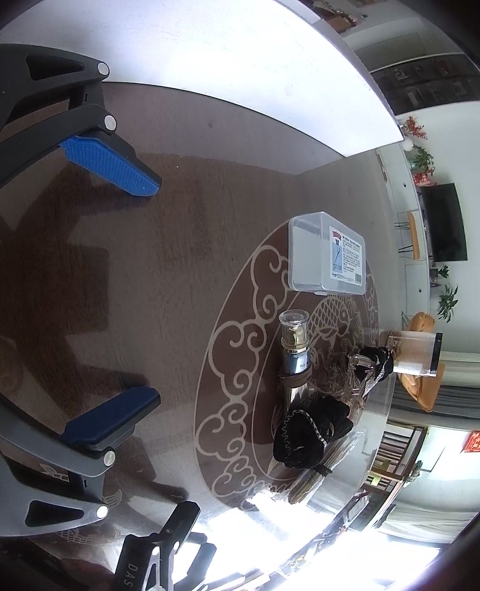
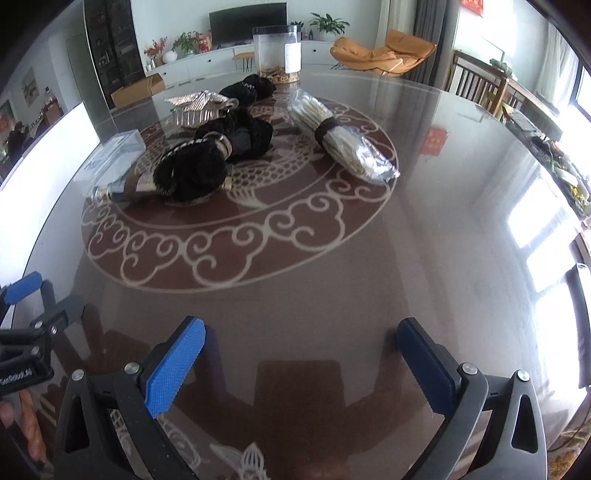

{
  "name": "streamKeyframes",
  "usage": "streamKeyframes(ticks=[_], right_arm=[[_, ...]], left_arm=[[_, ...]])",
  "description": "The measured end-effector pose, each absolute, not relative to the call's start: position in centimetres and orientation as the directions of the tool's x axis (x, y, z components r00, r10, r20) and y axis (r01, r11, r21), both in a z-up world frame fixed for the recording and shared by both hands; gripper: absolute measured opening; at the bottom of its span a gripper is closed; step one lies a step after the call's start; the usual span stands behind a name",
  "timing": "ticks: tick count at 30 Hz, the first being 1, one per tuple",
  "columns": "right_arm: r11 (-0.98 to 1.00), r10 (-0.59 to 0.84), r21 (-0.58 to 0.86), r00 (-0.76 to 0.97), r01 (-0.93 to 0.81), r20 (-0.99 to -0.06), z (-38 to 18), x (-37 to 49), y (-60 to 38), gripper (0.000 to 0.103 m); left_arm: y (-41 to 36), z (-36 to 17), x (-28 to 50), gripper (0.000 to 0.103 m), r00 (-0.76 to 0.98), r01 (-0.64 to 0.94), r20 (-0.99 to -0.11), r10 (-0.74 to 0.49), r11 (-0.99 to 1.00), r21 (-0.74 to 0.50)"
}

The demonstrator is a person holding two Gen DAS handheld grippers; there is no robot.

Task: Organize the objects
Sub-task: 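Reach the left tool to the clear plastic box and grasp it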

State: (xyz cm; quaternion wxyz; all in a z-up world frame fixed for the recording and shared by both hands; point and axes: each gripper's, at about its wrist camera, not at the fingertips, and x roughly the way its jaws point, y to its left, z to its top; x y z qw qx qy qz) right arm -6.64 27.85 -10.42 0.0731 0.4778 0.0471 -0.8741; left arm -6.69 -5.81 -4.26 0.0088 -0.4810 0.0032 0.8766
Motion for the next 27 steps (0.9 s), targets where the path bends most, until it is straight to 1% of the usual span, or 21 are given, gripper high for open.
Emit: streamKeyframes(ticks=[1, 4, 6, 9, 13, 16, 19, 21, 22, 23, 24, 27], right_arm=[[-0.984, -0.085, -0.014, -0.542, 0.176, -0.836, -10.4, -6.5, 27.9, 0.103], [-0.984, -0.099, -0.010, -0.590, 0.179, -0.801, -10.5, -5.6, 28.1, 0.103], [-0.984, -0.098, -0.011, -0.594, 0.178, -0.799, -10.6, -5.5, 28.1, 0.103], [-0.985, -0.097, -0.011, -0.598, 0.175, -0.796, -10.5, -5.4, 28.0, 0.103], [-0.985, -0.097, -0.011, -0.598, 0.175, -0.796, -10.6, -5.5, 28.0, 0.103], [-0.985, -0.097, -0.011, -0.598, 0.175, -0.796, -10.6, -5.5, 28.0, 0.103], [-0.985, -0.097, -0.011, -0.598, 0.175, -0.796, -10.6, -5.5, 28.0, 0.103], [-0.985, -0.097, -0.011, -0.598, 0.175, -0.796, -10.6, -5.5, 28.0, 0.103], [-0.985, -0.097, -0.011, -0.598, 0.175, -0.796, -10.6, -5.5, 28.0, 0.103], [-0.985, -0.097, -0.011, -0.598, 0.175, -0.796, -10.6, -5.5, 28.0, 0.103], [-0.985, -0.097, -0.011, -0.598, 0.175, -0.796, -10.6, -5.5, 28.0, 0.103], [-0.985, -0.097, -0.011, -0.598, 0.175, -0.796, -10.6, -5.5, 28.0, 0.103]], left_arm=[[-6.0, -4.2, -7.1, 0.103, -0.526, -0.021, -0.850, 0.020, -1.000, -0.010], [-7.4, -3.3, -8.6, 0.103, -0.510, -0.009, -0.856, 0.079, -0.996, -0.087], [-8.5, -2.0, -10.4, 0.103, -0.525, 0.025, -0.847, 0.080, -0.994, -0.109], [-9.6, -0.5, -14.6, 0.103, -0.506, 0.053, -0.859, 0.074, -0.992, -0.117], [-9.9, -0.6, -20.5, 0.103, -0.425, 0.029, -0.902, 0.069, -0.996, -0.089], [-9.5, -1.1, -23.0, 0.103, -0.411, 0.008, -0.909, 0.064, -0.997, -0.074], [-9.2, -2.7, -24.9, 0.103, -0.359, -0.002, -0.930, 0.075, -0.997, -0.079], [-9.1, -3.2, -25.4, 0.103, -0.365, -0.001, -0.929, 0.060, -0.998, -0.064], [-9.1, -3.1, -25.3, 0.096, -0.388, -0.003, -0.921, 0.049, -0.999, -0.052], [-9.2, -2.8, -25.2, 0.072, -0.417, -0.002, -0.908, 0.042, -0.999, -0.046], [-9.4, -2.5, -25.0, 0.060, -0.444, 0.006, -0.896, 0.025, -1.000, -0.031], [-10.6, -2.3, -24.4, 0.061, -0.464, 0.044, -0.885, 0.036, -0.997, -0.063]])
